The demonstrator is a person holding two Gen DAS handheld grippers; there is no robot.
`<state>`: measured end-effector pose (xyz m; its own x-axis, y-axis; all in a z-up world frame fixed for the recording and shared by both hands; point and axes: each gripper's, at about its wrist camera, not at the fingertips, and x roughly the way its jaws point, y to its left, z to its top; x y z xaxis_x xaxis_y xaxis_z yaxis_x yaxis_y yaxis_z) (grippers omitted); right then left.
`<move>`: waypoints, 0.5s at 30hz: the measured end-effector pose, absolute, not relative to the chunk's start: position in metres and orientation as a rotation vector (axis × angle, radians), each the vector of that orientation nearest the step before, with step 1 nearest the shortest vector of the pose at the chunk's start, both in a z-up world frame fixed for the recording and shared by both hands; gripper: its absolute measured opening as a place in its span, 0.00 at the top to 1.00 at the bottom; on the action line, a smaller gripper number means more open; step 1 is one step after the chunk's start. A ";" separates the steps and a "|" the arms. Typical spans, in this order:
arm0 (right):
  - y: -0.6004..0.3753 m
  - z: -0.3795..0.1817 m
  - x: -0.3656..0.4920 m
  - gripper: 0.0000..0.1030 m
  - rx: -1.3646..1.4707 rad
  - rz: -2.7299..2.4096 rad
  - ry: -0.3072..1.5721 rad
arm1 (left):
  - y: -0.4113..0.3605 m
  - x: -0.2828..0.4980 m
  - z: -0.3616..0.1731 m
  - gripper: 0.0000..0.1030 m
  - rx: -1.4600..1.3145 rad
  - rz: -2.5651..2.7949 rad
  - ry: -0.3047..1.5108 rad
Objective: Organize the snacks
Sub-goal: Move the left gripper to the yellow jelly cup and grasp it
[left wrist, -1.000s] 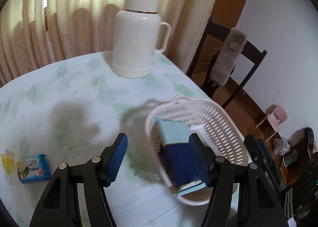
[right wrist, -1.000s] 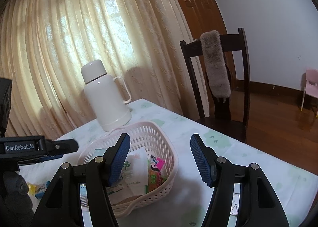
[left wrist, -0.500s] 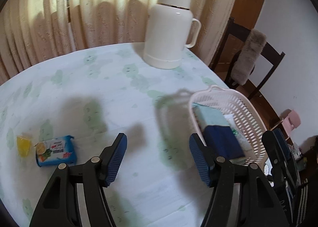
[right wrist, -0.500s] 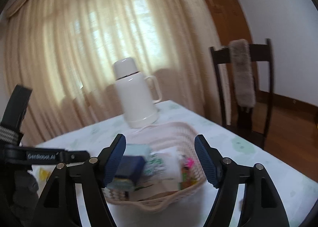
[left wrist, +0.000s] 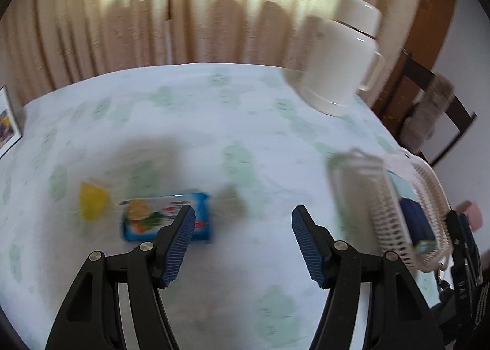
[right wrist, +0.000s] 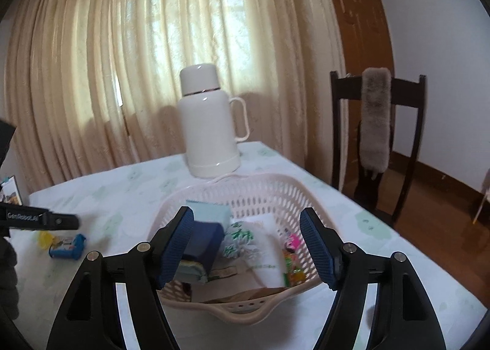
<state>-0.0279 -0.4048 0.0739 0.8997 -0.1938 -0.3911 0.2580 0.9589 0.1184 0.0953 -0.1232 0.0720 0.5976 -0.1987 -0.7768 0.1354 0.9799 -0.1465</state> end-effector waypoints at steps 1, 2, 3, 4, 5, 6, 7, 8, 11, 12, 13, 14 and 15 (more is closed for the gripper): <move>-0.405 0.074 -0.028 0.30 0.169 -0.240 0.388 | -0.116 0.096 0.072 0.40 -0.078 -0.177 0.909; -0.405 0.073 -0.027 0.30 0.168 -0.244 0.393 | -0.107 0.097 0.071 0.40 -0.081 -0.151 0.905; -0.405 0.073 -0.027 0.30 0.166 -0.248 0.394 | -0.101 0.098 0.070 0.40 -0.081 -0.136 0.904; -0.405 0.073 -0.027 0.30 0.164 -0.253 0.393 | -0.095 0.099 0.069 0.40 -0.083 -0.121 0.903; -0.405 0.074 -0.027 0.30 0.162 -0.257 0.391 | -0.086 0.099 0.067 0.40 -0.086 -0.100 0.903; -0.405 0.074 -0.028 0.30 0.160 -0.261 0.388 | -0.081 0.099 0.066 0.40 -0.088 -0.088 0.904; -0.405 0.074 -0.028 0.30 0.159 -0.267 0.384 | -0.075 0.100 0.065 0.40 -0.092 -0.076 0.906; -0.405 0.075 -0.029 0.30 0.159 -0.272 0.381 | -0.066 0.101 0.063 0.40 -0.100 -0.058 0.908; -0.407 0.075 -0.030 0.30 0.164 -0.288 0.376 | -0.049 0.102 0.061 0.40 -0.109 -0.016 0.907; -0.408 0.075 -0.030 0.30 0.167 -0.294 0.373 | -0.043 0.103 0.060 0.40 -0.113 -0.001 0.906; -0.409 0.075 -0.030 0.30 0.168 -0.297 0.372 | -0.040 0.104 0.059 0.40 -0.113 0.007 0.906; -0.409 0.075 -0.031 0.30 0.168 -0.301 0.370 | -0.035 0.105 0.058 0.40 -0.113 0.018 0.906; -0.409 0.076 -0.031 0.30 0.167 -0.305 0.368 | -0.030 0.107 0.055 0.40 -0.112 0.031 0.908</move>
<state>-0.0314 -0.4093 0.0756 0.8883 -0.2624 -0.3769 0.3223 0.9408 0.1047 0.1073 -0.0304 0.0554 0.6151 -0.0209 -0.7882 -0.0743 0.9937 -0.0843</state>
